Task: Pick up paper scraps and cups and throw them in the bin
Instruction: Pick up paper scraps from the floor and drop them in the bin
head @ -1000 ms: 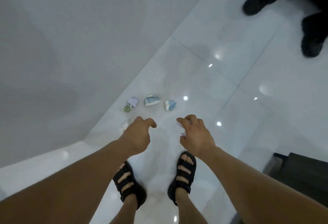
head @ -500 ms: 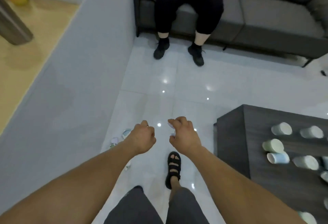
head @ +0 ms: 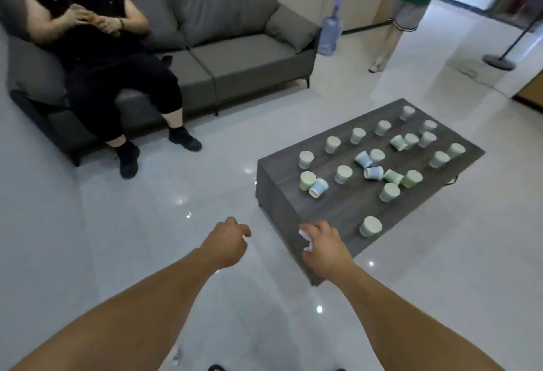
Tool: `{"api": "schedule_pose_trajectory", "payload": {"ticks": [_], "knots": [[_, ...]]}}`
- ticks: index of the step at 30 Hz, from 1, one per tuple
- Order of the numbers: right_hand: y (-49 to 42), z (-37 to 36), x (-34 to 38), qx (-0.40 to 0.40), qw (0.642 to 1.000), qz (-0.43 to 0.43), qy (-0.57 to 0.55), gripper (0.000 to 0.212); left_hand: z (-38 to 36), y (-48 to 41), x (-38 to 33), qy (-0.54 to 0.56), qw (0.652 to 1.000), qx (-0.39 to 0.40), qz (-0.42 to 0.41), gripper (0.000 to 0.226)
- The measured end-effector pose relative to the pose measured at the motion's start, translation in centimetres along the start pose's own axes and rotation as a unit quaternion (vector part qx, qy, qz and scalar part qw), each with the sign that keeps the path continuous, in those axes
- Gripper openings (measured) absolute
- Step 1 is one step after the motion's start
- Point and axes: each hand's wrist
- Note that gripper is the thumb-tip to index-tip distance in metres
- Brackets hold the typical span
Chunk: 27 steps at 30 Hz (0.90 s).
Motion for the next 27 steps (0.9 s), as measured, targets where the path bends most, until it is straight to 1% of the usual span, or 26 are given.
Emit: {"api": "schedule_pose_trajectory", "payload": {"ticks": [6,11,15,21,27], "knots": [[5.5,5.2,-14.3,-0.096,0.99,-0.081,-0.056,0.046,-2.9,-4.3,-16.2,-0.084,0.991,0.024,-0.105,0.035],[11.6,9.3,-28.0,-0.138,0.972,-0.164,-0.096,0.06,-7.8,-7.2,-31.3,-0.129,0.967,0.066,-0.21,0.034],[16.3,11.2,-37.1,-0.154,0.953,-0.234,-0.117,0.063,-11.6,-8.2,-41.7,-0.143,0.945,0.084,-0.282,0.032],[19.2,13.2,-46.4,-0.194,0.918,-0.319,-0.132,0.058,-15.2,-11.0,-52.2,-0.172,0.918,0.101,-0.344,0.035],[16.7,16.5,-54.2,-0.236,0.896,-0.345,-0.149,0.054,-18.4,-17.9,-62.1,-0.193,0.892,0.13,-0.388,0.035]]}}
Point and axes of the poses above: each hand's wrist, its own y-axis away from the middle knuckle, its own z-axis out of the back of the hand, x = y × z, and after that the axes turned 4 degrees about -z, right-handed
